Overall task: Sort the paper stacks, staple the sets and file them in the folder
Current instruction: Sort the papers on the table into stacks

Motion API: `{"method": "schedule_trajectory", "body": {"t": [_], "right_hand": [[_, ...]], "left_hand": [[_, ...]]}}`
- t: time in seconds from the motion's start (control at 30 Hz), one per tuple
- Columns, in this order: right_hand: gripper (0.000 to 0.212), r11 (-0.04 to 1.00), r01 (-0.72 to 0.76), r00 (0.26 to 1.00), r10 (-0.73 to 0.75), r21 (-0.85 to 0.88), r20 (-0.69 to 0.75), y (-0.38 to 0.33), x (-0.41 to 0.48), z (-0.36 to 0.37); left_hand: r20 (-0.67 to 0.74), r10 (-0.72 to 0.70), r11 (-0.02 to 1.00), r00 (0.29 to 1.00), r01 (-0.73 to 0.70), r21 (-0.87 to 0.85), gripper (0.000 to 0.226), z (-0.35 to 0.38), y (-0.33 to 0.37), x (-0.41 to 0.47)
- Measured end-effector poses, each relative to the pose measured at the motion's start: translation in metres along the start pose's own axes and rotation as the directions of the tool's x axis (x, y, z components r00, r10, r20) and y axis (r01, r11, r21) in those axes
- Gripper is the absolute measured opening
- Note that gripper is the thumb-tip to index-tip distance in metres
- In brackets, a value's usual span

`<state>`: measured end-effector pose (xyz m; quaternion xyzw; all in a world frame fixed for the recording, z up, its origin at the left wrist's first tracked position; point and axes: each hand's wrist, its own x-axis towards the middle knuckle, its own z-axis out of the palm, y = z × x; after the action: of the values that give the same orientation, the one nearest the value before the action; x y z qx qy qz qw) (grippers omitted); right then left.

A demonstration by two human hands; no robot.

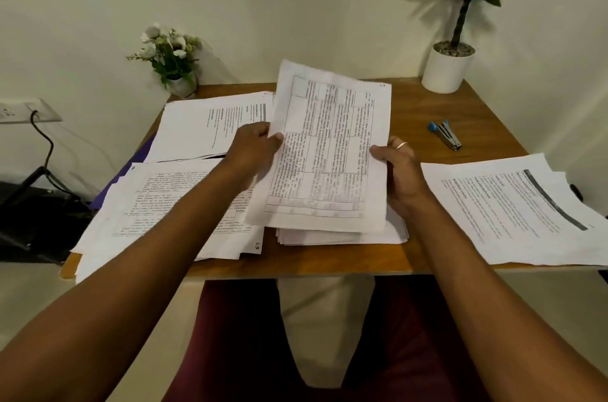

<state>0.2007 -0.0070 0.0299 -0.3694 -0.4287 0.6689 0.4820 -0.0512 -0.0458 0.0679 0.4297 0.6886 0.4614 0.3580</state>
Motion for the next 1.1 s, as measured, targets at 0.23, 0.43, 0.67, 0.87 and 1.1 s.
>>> {"method": "schedule_trajectory", "body": {"t": [0.23,0.43,0.67,0.87,1.1], "right_hand": [[0.014,0.990,-0.005,1.000,0.004,-0.142,-0.005,0.013,-0.001,0.011],[0.020,0.676,-0.032,0.943,-0.223,-0.736,-0.246,0.036,0.005,0.001],[0.056,0.319,-0.106,0.929,-0.305,-0.942,-0.208,0.057,0.004,-0.009],[0.064,0.332,-0.114,0.922,-0.316,-0.936,-0.224,0.057,0.010,-0.010],[0.064,0.296,-0.162,0.908,-0.329,-0.941,-0.260,0.056,0.014,-0.006]], "left_hand": [[0.075,-0.007,0.890,0.997,-0.028,0.456,0.019,-0.057,0.000,0.014],[0.191,-0.034,0.427,0.981,-0.158,0.890,0.013,-0.111,-0.013,0.040],[0.203,-0.058,0.198,0.977,-0.188,0.962,0.026,-0.111,-0.052,0.049],[0.217,0.034,0.155,0.976,-0.219,0.963,0.016,-0.103,-0.071,0.045],[0.172,0.111,0.208,0.979,-0.192,0.959,0.053,-0.092,-0.067,0.035]]}}
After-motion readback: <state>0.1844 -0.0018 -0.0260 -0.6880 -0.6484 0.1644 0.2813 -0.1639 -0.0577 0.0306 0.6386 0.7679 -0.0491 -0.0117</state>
